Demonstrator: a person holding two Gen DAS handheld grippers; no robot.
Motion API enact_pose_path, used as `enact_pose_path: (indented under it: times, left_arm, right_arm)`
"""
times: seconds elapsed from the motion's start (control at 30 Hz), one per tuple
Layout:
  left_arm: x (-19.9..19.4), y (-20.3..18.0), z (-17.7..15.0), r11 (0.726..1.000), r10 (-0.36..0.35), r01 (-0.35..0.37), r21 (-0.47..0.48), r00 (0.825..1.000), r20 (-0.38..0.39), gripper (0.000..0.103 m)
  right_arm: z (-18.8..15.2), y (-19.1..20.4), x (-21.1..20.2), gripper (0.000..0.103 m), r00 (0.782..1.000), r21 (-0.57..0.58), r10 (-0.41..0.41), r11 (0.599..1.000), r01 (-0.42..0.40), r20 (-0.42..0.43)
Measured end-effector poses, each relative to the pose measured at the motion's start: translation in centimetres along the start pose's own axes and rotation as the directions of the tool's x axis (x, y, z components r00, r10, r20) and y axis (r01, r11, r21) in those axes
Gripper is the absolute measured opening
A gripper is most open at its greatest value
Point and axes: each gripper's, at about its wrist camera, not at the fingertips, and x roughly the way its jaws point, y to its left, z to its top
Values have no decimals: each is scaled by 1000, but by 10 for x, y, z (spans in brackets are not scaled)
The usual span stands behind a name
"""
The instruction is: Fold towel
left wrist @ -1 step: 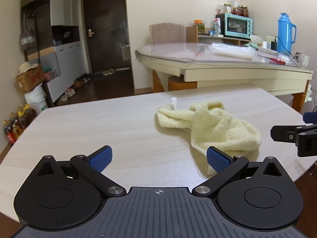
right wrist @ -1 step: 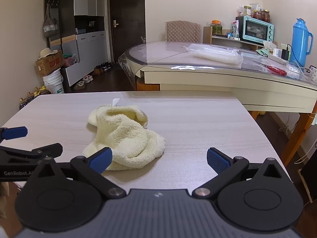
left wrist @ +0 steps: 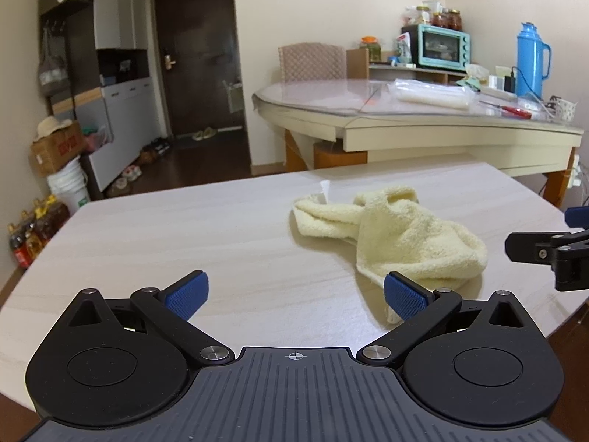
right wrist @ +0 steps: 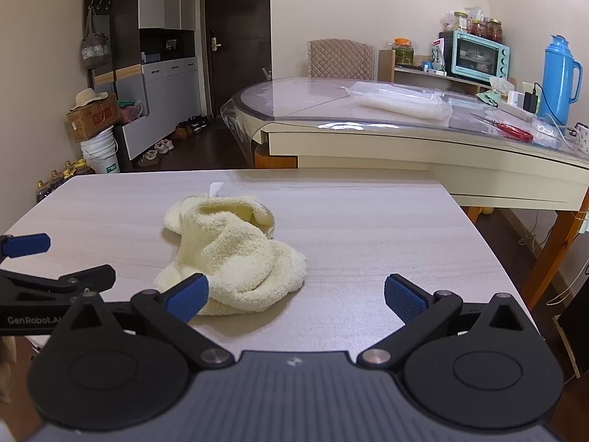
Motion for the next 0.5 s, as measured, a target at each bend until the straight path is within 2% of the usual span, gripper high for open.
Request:
enact_pose_path:
  times: [0.27,0.33,0.5]
  left_arm:
    - [-9,20,-13,1000,-14,14,-20,1000,19,103]
    - [4,1,1,1000,12,-12,24,999,-29,103]
    - [5,-2,1,999,28,-27,27,999,-38,103]
  right_arm:
    - [-2,10,-4,103,1000,-18,0,1000,1,22]
    - [-3,2,-3,103,1000,-15,13,1000,-12,24]
    - [-4,7,1,103,1000,-35,17,999,-17,14]
